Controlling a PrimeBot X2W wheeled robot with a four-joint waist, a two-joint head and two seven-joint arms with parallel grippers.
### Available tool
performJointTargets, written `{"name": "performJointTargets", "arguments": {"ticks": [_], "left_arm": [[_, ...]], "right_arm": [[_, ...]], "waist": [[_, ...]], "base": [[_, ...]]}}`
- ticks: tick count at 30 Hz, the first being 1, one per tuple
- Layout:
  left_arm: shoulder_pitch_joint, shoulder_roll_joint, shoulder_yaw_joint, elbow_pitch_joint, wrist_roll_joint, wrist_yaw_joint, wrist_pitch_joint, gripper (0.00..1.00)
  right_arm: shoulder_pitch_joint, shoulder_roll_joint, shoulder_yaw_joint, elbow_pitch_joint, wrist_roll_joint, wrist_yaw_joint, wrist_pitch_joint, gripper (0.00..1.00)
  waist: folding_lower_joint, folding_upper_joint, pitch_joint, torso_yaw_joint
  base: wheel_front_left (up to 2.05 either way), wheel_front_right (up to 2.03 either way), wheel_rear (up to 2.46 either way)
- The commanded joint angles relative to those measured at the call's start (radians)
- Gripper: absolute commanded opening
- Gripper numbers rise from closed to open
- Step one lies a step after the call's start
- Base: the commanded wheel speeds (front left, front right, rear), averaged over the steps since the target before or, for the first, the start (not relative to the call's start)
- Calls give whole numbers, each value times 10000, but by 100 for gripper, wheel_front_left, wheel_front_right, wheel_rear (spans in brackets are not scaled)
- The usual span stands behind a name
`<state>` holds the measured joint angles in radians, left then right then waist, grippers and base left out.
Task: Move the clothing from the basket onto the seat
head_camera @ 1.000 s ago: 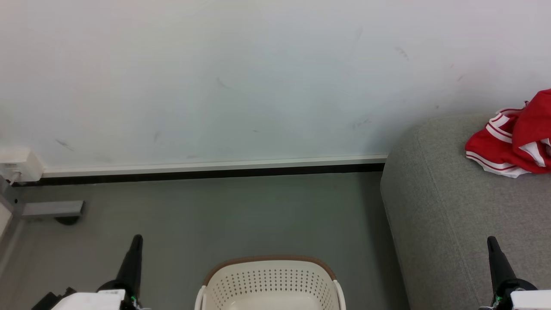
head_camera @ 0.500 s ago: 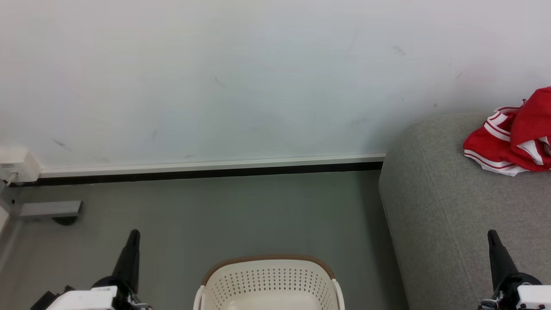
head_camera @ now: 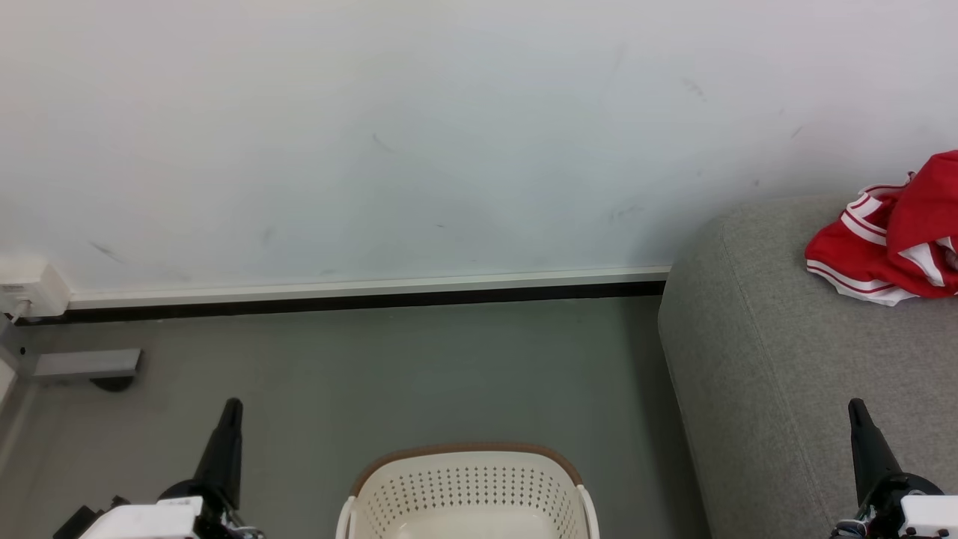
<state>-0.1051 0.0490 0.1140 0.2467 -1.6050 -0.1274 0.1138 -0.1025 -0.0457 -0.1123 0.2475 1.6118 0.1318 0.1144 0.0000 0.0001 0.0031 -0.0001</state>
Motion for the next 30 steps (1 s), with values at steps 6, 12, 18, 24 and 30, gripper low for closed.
{"name": "performJointTargets", "arguments": {"ticks": [6, 12, 18, 24, 30], "left_arm": [[-81, 20, 26, -38, -141, -66, 46, 0], [-80, 20, 26, -38, -141, -66, 45, 0], [-80, 20, 25, -39, -142, -66, 45, 0], [-79, 20, 25, -39, -142, -66, 44, 0], [-79, 20, 24, -40, -143, -66, 44, 0]], "right_arm": [[-132, -82, -42, -56, 22, -21, 32, 0], [-132, -82, -42, -56, 22, -21, 31, 0], [-132, -82, -41, -56, 22, -21, 31, 0], [-132, -82, -41, -56, 23, -21, 31, 0], [-132, -82, -41, -56, 23, -21, 31, 0]], "waist": [[0, -1, 0, 1], [0, -1, 0, 1], [0, -1, 0, 1], [0, -1, 0, 1], [0, -1, 0, 1]], "base": [[0, 0, 0], [0, 0, 0], [0, 0, 0], [0, 0, 0], [0, 0, 0]]}}
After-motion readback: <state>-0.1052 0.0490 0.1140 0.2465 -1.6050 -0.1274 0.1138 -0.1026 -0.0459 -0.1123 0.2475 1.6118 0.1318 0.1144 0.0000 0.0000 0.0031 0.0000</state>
